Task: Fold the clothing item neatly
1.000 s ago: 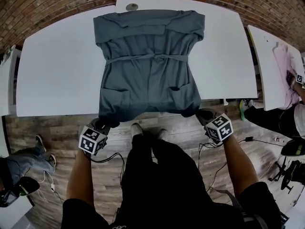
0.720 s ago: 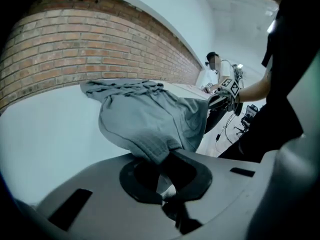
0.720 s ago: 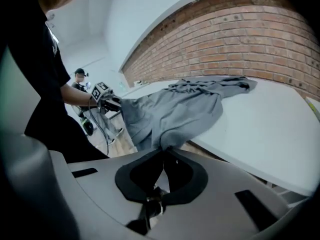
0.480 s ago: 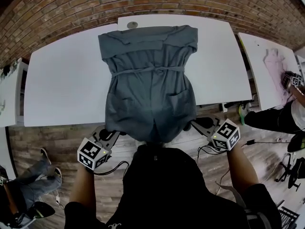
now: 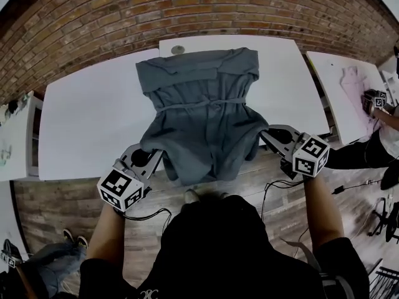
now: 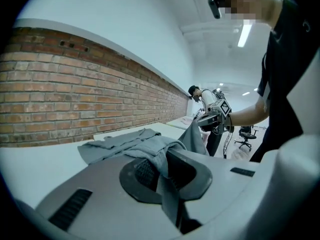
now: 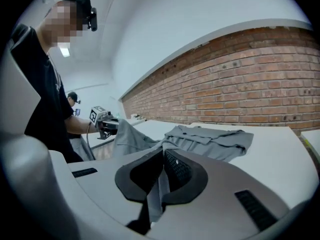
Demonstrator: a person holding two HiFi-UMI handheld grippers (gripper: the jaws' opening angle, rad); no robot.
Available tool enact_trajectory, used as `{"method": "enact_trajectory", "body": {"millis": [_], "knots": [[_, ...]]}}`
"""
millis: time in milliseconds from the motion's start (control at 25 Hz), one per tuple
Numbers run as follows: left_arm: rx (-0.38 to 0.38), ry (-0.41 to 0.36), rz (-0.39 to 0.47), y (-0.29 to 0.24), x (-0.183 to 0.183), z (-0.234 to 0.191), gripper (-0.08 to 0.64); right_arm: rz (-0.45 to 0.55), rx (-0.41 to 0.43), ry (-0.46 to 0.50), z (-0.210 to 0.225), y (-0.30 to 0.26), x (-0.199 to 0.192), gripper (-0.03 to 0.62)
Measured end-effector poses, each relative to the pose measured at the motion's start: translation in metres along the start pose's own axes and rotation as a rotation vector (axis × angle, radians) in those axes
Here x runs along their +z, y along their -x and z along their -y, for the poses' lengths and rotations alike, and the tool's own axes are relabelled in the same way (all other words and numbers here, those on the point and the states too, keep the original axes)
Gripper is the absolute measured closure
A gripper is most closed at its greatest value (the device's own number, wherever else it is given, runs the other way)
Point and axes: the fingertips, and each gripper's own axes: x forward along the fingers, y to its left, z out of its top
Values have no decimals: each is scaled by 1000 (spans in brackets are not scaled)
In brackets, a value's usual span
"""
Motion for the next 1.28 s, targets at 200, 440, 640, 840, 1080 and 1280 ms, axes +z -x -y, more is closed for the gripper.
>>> {"method": "enact_trajectory", "body": {"millis": [200,440,640,840,1080,1280], "knots": [[36,-65,29,-20,30,-40,555,45,-98,-13,42,-25,31,584],[100,-50,29,-51,50,-88,555,57,-144,-49,96,-57,57,584],[152,-15,9,-84,58,-131,555,27,-138,-44,147,-88,71,584],[217,38,-35,-113,56,-181,555,-3,-136,-60,202,-117,83,584],[302,113,-95,-145,42,-237,555,-73,-144,-139,265,-156,74,584],[336,192,-200,-164,0,-263,554,-193,-158,-179,293,-183,37,583]]}}
